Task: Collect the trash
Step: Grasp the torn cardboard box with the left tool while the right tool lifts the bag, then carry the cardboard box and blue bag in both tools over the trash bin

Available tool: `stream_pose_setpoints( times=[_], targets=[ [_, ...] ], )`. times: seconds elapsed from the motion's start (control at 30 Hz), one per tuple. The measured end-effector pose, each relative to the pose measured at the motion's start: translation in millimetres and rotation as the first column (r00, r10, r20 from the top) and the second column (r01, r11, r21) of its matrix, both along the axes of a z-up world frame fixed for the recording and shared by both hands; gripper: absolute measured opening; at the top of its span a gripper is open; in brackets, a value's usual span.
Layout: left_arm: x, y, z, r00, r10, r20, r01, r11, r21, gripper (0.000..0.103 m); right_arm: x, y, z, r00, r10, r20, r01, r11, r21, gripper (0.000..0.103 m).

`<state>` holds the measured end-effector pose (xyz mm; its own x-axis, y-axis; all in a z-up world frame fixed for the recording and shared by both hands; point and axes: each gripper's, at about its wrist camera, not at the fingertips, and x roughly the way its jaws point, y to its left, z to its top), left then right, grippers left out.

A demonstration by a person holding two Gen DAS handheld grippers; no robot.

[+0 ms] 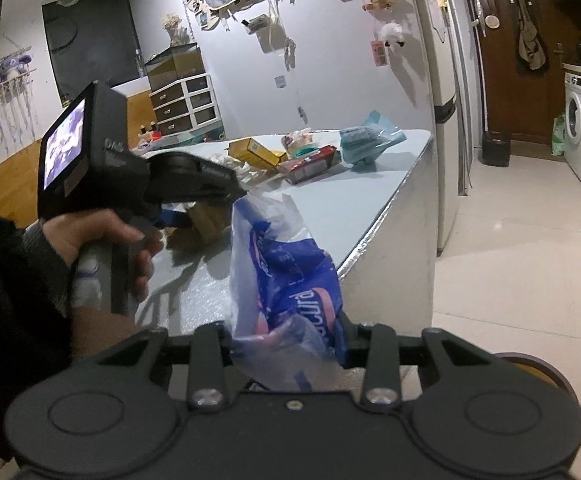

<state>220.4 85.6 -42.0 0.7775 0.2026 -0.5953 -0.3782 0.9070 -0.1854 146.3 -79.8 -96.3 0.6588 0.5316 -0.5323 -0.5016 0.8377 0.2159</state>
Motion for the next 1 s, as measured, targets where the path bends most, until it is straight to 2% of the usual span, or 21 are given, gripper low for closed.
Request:
stream_pose_setpoints(
  times=[0.2, 0.3, 0.57, 1.0],
  targets=[
    [-22, -2, -1, 0.998, -0.065, 0.006, 0.065, 0.998, 0.011, 0.042, -6, 0, 0, 1.000, -0.013, 0.009, 0.013, 1.000, 0.001, 0.037],
    [-37, -1, 1, 0.996, -0.089, 0.013, 0.089, 0.996, 0.004, 0.041, -11, 0, 1, 1.000, -0.028, 0.015, 0.028, 1.000, -0.003, 0.036],
    [-79, -16, 13, 0.983, -0.179, 0.048, 0.176, 0.983, 0.054, 0.041, -22, -3, 6, 0.996, -0.077, 0.037, 0.077, 0.997, -0.015, 0.036],
    [-119, -81, 22, 0.929, -0.365, 0.060, 0.352, 0.922, 0.163, 0.041, -40, -49, 14, 0.978, -0.198, 0.072, 0.199, 0.980, -0.006, 0.036]
  ],
)
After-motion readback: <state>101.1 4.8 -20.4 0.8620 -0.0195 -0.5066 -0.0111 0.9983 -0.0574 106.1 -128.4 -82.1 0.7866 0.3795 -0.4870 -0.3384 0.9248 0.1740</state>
